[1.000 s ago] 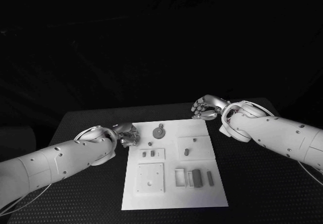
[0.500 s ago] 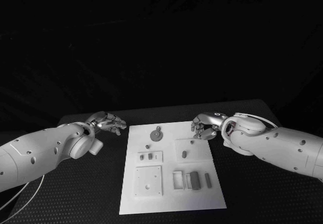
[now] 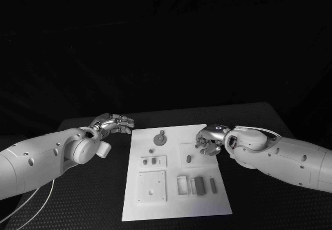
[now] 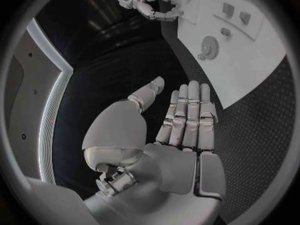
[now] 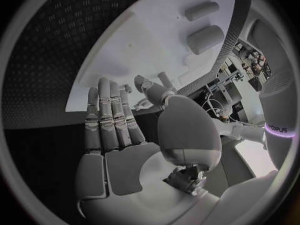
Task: Assemble the parts on the task board
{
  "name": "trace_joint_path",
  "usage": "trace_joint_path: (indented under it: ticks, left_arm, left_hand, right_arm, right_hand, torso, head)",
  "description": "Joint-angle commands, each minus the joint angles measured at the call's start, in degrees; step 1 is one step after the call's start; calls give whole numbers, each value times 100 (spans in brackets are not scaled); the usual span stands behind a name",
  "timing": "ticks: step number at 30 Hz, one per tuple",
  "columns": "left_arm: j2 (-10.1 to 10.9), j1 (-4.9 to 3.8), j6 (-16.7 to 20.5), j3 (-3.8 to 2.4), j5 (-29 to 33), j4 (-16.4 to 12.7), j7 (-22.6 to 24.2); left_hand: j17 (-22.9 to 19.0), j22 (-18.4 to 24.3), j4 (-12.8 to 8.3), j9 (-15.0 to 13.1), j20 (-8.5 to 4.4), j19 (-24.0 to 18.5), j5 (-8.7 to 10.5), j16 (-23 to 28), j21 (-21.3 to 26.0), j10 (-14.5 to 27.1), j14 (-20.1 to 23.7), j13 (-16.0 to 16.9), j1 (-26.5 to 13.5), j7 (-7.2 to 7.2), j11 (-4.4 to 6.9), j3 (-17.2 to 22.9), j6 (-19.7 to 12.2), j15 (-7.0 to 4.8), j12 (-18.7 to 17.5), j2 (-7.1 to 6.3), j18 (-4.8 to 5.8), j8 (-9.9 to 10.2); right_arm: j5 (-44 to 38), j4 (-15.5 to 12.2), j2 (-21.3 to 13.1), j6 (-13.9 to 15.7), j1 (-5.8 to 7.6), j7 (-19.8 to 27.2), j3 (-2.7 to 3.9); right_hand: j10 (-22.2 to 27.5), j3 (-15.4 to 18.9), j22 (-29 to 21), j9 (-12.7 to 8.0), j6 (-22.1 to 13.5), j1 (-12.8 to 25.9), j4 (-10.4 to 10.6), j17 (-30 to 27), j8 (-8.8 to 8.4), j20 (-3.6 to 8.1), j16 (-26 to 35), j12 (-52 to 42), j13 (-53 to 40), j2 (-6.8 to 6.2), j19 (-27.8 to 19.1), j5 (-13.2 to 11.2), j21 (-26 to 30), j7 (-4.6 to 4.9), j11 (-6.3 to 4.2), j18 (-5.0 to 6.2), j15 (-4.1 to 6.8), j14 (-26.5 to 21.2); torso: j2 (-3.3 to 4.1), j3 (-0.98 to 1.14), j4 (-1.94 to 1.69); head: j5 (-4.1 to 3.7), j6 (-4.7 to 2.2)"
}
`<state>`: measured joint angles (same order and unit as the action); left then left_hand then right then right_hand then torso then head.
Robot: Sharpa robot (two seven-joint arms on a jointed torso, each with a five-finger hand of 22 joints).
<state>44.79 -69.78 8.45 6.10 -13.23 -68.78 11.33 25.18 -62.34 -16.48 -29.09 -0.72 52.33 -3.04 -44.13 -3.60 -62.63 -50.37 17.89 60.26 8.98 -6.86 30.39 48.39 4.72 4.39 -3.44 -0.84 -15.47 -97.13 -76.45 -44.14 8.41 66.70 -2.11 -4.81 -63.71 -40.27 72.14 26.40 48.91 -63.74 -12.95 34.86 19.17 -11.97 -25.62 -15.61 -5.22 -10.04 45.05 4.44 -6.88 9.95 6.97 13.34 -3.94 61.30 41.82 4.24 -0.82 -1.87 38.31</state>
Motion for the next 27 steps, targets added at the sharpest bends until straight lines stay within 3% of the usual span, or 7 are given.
trace_joint_path:
  ticks: [1,5,17,27]
  left_arm:
    - [-7,-8,-89,-5,44,-37,253]
    - [-14,-8,-90,-5,44,-41,261]
    - [-10,-8,-97,-5,44,-67,244]
    - [0,-8,-104,-5,44,-63,203]
  left_hand:
    - [12,19,13,-4,-13,43,5,36,-14,-7,-39,-11,-64,43,-51,-54,-16,6,32,-13,-7,-20]
    - [26,54,15,-2,-14,50,5,59,-15,-6,-51,-20,-94,56,-68,-113,-26,5,39,-6,-9,-24]
    - [48,98,15,-1,-15,58,5,87,-16,-20,-66,-28,-117,78,-92,-176,-23,2,57,7,-12,-36]
    - [63,123,14,0,-18,67,5,102,-19,-21,-77,-34,-120,112,-115,-205,-21,0,64,9,-14,-41]
  right_arm:
    - [-305,47,80,142,-67,-65,-18]
    - [-321,99,141,225,-89,-94,-18]
    - [-313,183,242,124,-118,-59,-22]
    - [-497,256,270,34,-147,-64,-33]
  right_hand:
    - [-21,0,-3,-11,-30,4,38,8,-29,5,32,44,21,-52,55,12,41,10,23,40,1,37]
    - [-25,-5,-1,-14,-33,-3,45,15,-33,4,37,59,24,-46,61,12,48,12,24,43,2,43]
    - [-96,-13,13,-16,-12,-29,58,41,-25,-1,64,86,19,34,81,10,81,17,5,52,7,61]
    - [-629,-7,109,89,480,-140,-245,263,205,15,-31,12,-153,445,484,12,59,-189,-208,166,169,424]
  torso:
    - [3,7,-7]
    - [-1,6,-20]
    - [2,-1,-7]
    - [0,5,-6]
  head:
    - [8,20]
    - [25,46]
    - [52,66]
    - [54,93]
